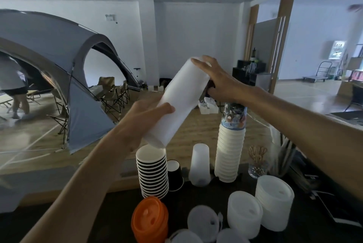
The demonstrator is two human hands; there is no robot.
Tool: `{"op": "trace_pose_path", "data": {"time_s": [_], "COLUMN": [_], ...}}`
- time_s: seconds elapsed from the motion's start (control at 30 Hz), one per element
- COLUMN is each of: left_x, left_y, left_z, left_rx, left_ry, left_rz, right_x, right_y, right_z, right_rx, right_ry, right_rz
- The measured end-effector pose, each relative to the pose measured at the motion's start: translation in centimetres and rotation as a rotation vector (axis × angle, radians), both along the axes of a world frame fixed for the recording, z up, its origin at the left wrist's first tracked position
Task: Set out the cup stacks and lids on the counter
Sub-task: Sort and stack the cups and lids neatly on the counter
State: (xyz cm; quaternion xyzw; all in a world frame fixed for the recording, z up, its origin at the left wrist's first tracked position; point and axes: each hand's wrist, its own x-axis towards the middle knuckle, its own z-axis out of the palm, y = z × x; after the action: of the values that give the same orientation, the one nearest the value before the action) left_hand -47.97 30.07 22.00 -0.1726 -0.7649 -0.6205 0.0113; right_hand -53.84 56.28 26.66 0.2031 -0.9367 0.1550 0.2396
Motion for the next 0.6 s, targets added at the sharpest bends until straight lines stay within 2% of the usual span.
{"op": "trace_pose_path", "data": {"time_s": [0.1, 0.17, 0.3, 0.47, 0.53, 0.6], "left_x": [-0.4, -0.6, -0.8, -0.8, -0.8, -0.7], "left_y": [-1.2, -1.5, -1.4, -1.7, -1.7, -1.2], "left_z": [0.9, 1.7, 1.9, 2.1, 2.7, 3.6], "left_rx": [-0.029, -0.043, -0.123, -0.108, -0.140, -0.147], "left_ry": [0.016, 0.023, 0.045, 0.035, 0.117, 0.264], "left_rz": [-0.017, -0.044, -0.077, -0.060, 0.015, 0.175], "right_x": [-0.6, -1.0, -1.7, -2.7, -3.4, -3.6], "right_y": [-0.7, -1.3, -1.8, -2.6, -2.9, -3.3], "right_z": [-1.2, -2.0, -3.6, -5.6, -6.5, -7.5], "right_rx": [0.242, 0.279, 0.130, -0.083, -0.174, -0.252], "right_ry": [0.207, 0.283, 0.215, 0.121, 0.131, 0.094], "right_rz": [-0.179, -0.273, -0.219, -0.202, -0.238, -0.254]}}
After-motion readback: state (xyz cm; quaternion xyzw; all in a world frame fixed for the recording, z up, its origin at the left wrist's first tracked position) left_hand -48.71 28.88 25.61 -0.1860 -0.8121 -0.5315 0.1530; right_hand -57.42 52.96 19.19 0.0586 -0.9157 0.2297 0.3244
